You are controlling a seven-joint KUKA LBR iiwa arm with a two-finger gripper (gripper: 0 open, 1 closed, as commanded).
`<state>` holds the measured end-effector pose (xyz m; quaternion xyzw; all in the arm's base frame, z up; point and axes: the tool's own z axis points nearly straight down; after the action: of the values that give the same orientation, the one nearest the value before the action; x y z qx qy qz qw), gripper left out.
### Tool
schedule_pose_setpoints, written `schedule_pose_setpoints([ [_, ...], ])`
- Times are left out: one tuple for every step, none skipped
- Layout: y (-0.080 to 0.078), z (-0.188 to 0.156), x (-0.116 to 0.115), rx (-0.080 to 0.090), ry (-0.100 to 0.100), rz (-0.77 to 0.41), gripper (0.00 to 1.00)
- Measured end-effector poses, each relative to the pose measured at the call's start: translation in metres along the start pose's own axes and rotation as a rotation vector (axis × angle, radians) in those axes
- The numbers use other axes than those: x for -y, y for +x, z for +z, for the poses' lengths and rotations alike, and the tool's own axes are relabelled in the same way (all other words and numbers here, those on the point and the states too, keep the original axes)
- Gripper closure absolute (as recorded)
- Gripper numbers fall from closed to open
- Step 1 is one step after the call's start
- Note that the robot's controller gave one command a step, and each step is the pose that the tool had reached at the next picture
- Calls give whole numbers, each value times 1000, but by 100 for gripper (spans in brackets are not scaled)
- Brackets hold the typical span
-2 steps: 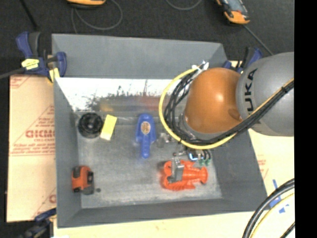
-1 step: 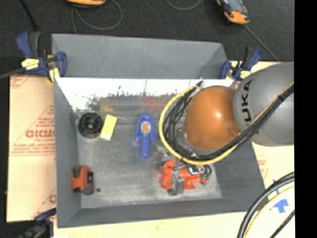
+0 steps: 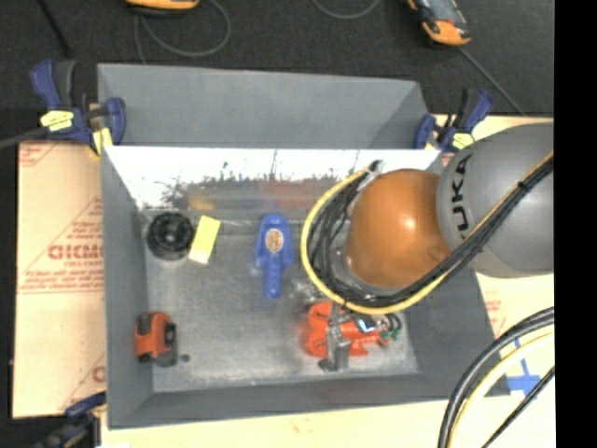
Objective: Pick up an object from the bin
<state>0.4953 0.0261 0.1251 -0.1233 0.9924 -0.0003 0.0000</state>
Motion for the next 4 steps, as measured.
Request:
schedule_pose_setpoints([
  [-41, 4, 55, 2, -1, 37, 0],
  [-56, 30, 79, 5, 0, 135, 0],
  [-30, 45, 66, 3, 1, -36, 0],
  [-19, 52, 58, 0, 0, -235, 0],
])
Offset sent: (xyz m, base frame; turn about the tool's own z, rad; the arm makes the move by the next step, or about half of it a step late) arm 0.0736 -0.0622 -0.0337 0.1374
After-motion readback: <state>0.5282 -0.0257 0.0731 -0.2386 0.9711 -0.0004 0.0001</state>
